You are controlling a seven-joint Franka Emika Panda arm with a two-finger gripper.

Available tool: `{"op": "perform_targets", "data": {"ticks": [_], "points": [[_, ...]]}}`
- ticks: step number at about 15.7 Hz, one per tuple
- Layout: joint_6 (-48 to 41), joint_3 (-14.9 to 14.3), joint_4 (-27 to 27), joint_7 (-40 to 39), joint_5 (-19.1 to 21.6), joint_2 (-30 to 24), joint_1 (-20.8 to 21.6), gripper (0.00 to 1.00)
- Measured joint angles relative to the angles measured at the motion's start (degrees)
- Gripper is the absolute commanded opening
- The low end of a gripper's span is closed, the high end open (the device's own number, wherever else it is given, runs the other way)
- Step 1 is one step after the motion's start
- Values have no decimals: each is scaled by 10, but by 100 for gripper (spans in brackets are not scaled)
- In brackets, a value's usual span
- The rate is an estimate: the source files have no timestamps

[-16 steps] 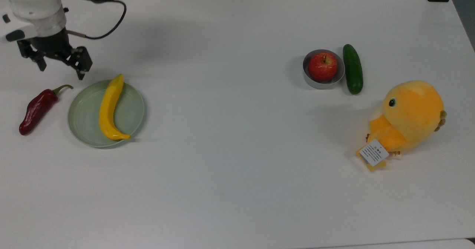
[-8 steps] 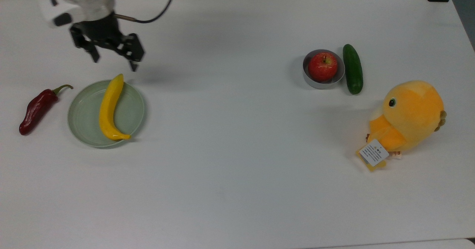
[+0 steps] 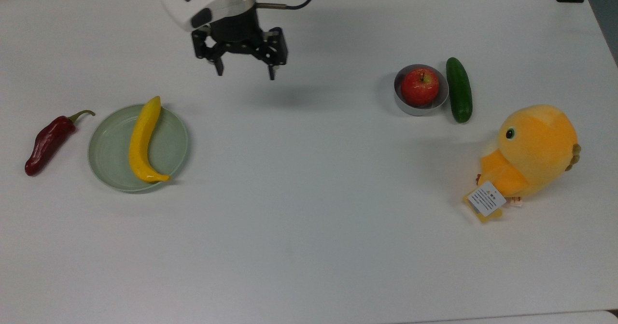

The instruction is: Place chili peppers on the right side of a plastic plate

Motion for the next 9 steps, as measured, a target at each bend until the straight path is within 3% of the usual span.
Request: {"op": "perform_targets", "data": {"ticks": [4, 9], "points": [[-30, 39, -1, 7, -16, -2, 8, 100], [-31, 55, -4, 3, -18, -2, 18, 100]]}}
